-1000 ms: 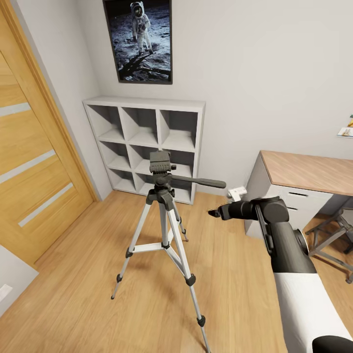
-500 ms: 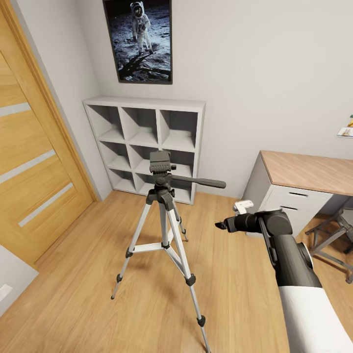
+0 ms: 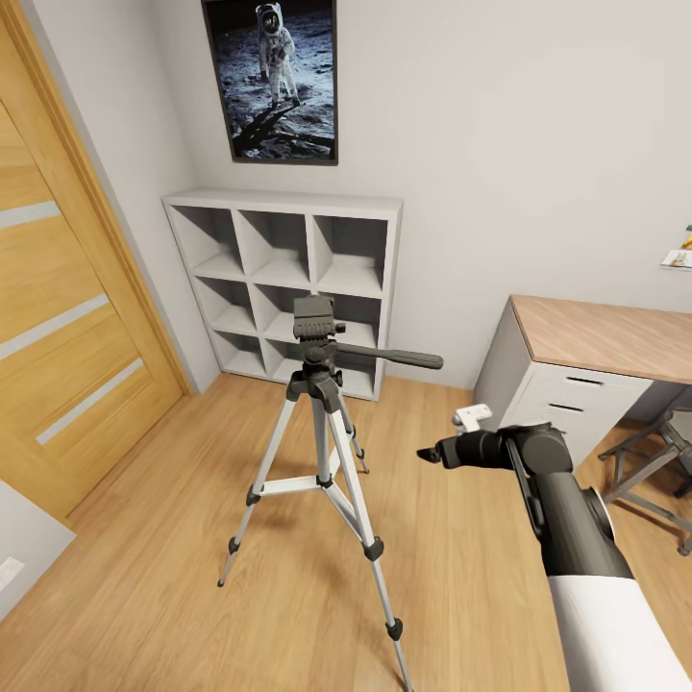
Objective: Attach the digital camera to the camera tripod in the bedroom.
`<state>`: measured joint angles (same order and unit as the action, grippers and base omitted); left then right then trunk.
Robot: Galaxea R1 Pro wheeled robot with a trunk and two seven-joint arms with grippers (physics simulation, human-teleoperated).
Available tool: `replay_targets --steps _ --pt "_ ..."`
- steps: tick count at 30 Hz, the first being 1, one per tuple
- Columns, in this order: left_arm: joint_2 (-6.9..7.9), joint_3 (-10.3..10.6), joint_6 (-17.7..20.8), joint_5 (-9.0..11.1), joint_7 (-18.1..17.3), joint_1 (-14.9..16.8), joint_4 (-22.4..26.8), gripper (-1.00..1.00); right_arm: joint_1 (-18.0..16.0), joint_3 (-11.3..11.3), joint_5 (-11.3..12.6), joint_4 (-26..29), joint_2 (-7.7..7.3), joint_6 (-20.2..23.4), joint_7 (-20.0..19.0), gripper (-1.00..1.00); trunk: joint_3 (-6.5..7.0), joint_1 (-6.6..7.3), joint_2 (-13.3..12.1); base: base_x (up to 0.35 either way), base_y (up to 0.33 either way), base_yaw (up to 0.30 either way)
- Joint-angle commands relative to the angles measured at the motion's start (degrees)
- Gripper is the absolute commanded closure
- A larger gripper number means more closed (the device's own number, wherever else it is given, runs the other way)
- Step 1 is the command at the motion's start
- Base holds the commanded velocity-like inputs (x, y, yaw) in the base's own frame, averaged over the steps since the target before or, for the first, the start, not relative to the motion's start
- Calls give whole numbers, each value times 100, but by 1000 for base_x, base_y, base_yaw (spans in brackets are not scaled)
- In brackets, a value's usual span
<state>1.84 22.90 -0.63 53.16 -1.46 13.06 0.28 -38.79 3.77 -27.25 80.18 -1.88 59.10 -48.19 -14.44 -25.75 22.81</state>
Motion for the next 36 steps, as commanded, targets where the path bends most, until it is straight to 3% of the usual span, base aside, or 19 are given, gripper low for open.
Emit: replay_targets --steps 1,9,10,17,19,22,28,36 --pt "1 48 -7 45 -13 3 -2 100 -2 0 -61 7 1 14 -92 -100 -10 -3 10 0 0 0" --pt "1 48 -7 45 -13 3 -4 100 10 -38 -50 51 28 3 -349 -100 -10 -3 10 0 0 0" --pt "1 48 -7 45 -13 3 -4 100 11 -41 -49 70 39 3 -1297 -100 -10 -3 10 0 0 0" --pt "1 48 -7 45 -13 3 -3 100 9 -106 -44 263 99 5 -1329 -100 -10 -3 10 0 0 0" --pt "1 48 -7 45 -13 3 -3 100 11 -392 -42 306 175 8 -1377 -100 -10 -3 10 0 0 0" --pt "-2 48 -7 45 -11 3 -2 100 11 -569 -38 314 247 11 -1402 -100 -10 -3 10 0 0 0" --pt "-7 48 -7 45 -11 3 -2 100 10 -848 -35 335 638 0 -1422 -100 -10 -3 10 0 0 0" --pt "-7 48 -7 45 -12 3 -2 100 11 -914 -40 333 858 -12 -1422 -100 -10 -3 10 0 0 0"
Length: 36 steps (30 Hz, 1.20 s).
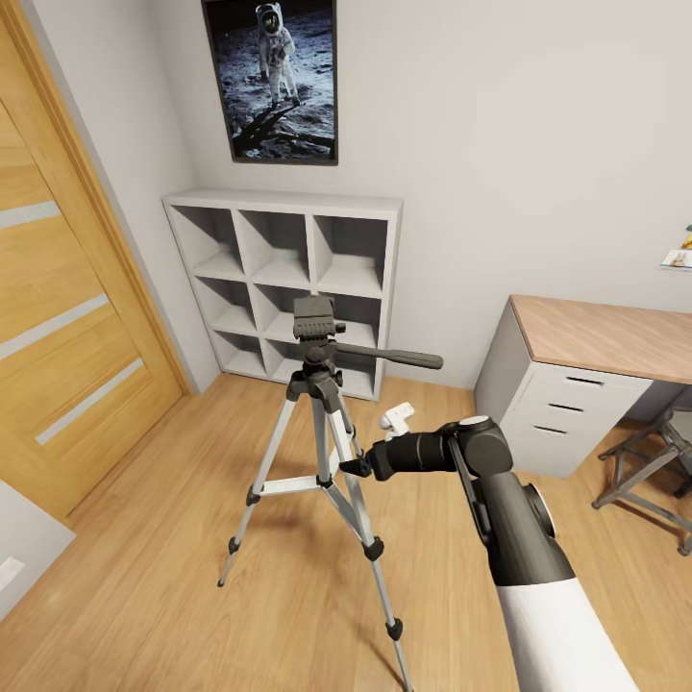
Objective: Attach the digital camera to the camera tripod in the bedroom.
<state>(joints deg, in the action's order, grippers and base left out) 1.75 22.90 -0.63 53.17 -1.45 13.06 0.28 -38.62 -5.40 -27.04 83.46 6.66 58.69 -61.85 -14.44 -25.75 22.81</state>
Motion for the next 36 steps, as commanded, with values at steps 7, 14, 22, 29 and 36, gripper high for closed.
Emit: replay_targets --steps 7,14,22,29,36 --pt "0 48 -7 44 -6 3 -2 100 -6 3 -116 2 4 13 -16 -100 -10 -3 11 0 0 0" --pt "0 48 -7 44 -4 3 -2 100 -7 1 -135 -48 27 -37 149 -100 -10 -3 11 0 0 0" --pt "0 48 -7 44 -4 3 -3 100 -6 -1 -81 -245 58 -352 488 -100 -10 -3 11 0 0 0" --pt "0 48 -7 44 -4 3 -2 100 -6 5 -56 -720 126 -924 672 -100 -10 -3 11 0 0 0" --pt "3 48 -7 44 -5 3 -3 100 -6 30 -68 -1148 334 -1570 1063 -100 -10 -3 11 0 0 0"
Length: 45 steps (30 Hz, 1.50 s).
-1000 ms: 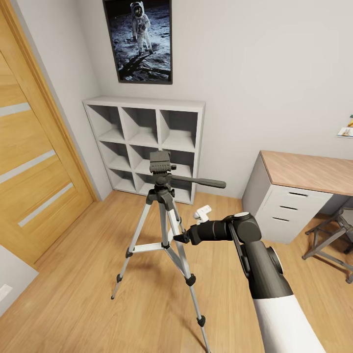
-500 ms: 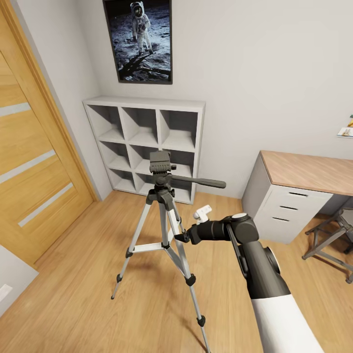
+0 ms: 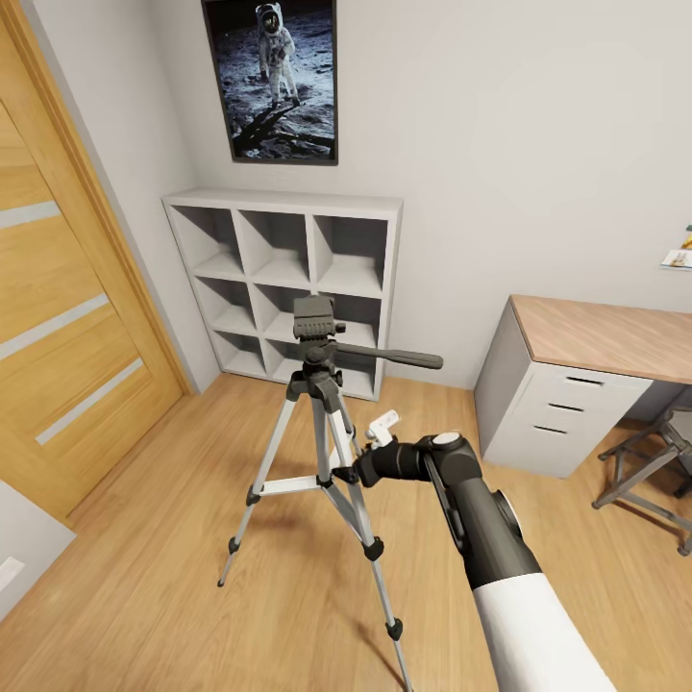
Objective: Attach the digital camera to the camera tripod in the bedroom.
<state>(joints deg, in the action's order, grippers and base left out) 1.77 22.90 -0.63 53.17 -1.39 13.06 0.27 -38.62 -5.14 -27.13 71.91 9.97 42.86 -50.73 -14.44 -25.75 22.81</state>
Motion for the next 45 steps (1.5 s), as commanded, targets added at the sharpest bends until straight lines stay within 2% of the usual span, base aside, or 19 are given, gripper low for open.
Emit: replay_targets --steps 1,6,19,23,26,27,31,33,36,40,45 --pt "0 48 -7 44 -12 3 -3 100 -5 6 -59 0 3 -22 5 -100 -10 -3 11 0 0 0" --pt "-1 48 -7 44 -13 3 -2 100 -5 12 -48 -26 3 -184 203 -100 -10 -3 11 0 0 0" --pt "-2 48 -7 44 -13 3 -1 100 -5 10 -29 -44 3 -242 263 -100 -10 -3 11 0 0 0" --pt "-2 48 -7 44 -18 3 -1 100 -5 12 40 -45 3 -247 265 -100 -10 -3 11 0 0 0" --pt "-1 48 -7 44 -19 3 -1 100 -6 13 252 -47 3 -267 267 -100 -10 -3 11 0 0 0" --pt "-1 48 -7 44 -19 3 -1 100 -5 13 386 -70 3 -318 272 -100 -10 -3 11 0 0 0" --pt "0 48 -7 44 -19 3 -1 100 -5 13 654 -243 3 -561 313 -100 -10 -3 11 0 0 0" --pt "3 48 -7 45 -18 3 -1 100 -6 13 883 -508 3 -1010 457 -100 -10 -3 11 0 0 0" --pt "6 48 -7 45 -19 3 -1 100 -7 13 1068 -700 3 -1504 680 -100 -10 -3 11 0 0 0" --pt "7 48 -7 46 -17 3 -2 100 -5 13 1224 -804 3 -1877 892 -100 -10 -3 11 0 0 0" --pt "7 48 -7 45 -11 3 -1 100 -7 13 1320 -893 3 -2061 1016 -100 -10 -3 11 0 0 0"
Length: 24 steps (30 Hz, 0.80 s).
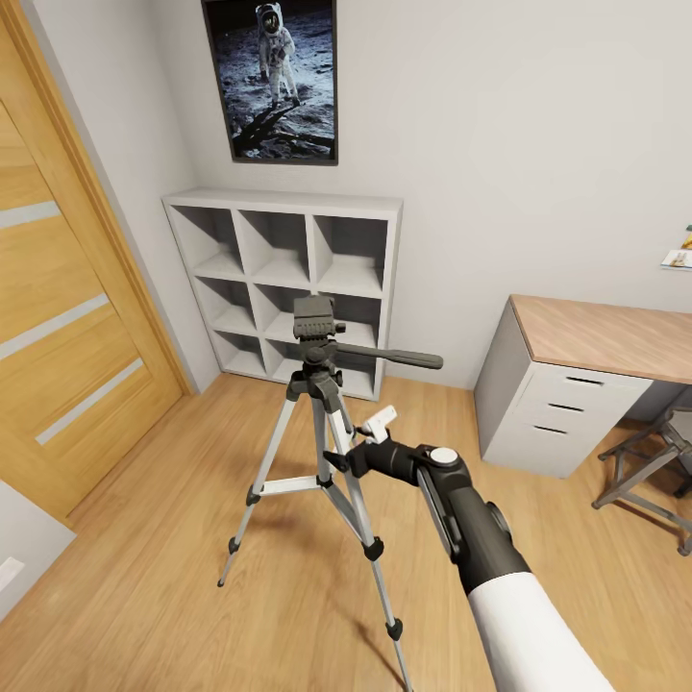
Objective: Attach the digital camera to the camera tripod in the bedroom.
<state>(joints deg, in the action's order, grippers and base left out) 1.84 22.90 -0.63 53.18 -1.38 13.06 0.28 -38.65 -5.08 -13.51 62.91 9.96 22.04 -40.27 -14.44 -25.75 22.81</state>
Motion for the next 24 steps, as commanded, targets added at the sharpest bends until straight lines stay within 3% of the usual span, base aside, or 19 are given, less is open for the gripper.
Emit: replay_targets --steps 1,6,7,13,24 --pt "1 48 -7 44 -11 3 -2 100 -4 7 -38 -6 3 16 -17 -100 -10 -3 11 0 0 0" --pt "1 48 -7 45 -12 3 -2 100 -3 -3 -32 -130 3 -4 231 -100 -10 -3 11 0 0 0" --pt "1 48 -7 46 -14 3 -2 100 -2 -7 -34 -202 3 -5 283 100 -10 -3 11 0 0 0" --pt "1 48 -7 44 -14 3 -2 100 -2 -24 -44 -715 3 -119 372 100 -10 -3 11 0 0 0" --pt "1 48 -7 45 -12 3 -4 100 -6 7 -54 -792 3 -581 383 100 -10 -3 11 0 0 0"
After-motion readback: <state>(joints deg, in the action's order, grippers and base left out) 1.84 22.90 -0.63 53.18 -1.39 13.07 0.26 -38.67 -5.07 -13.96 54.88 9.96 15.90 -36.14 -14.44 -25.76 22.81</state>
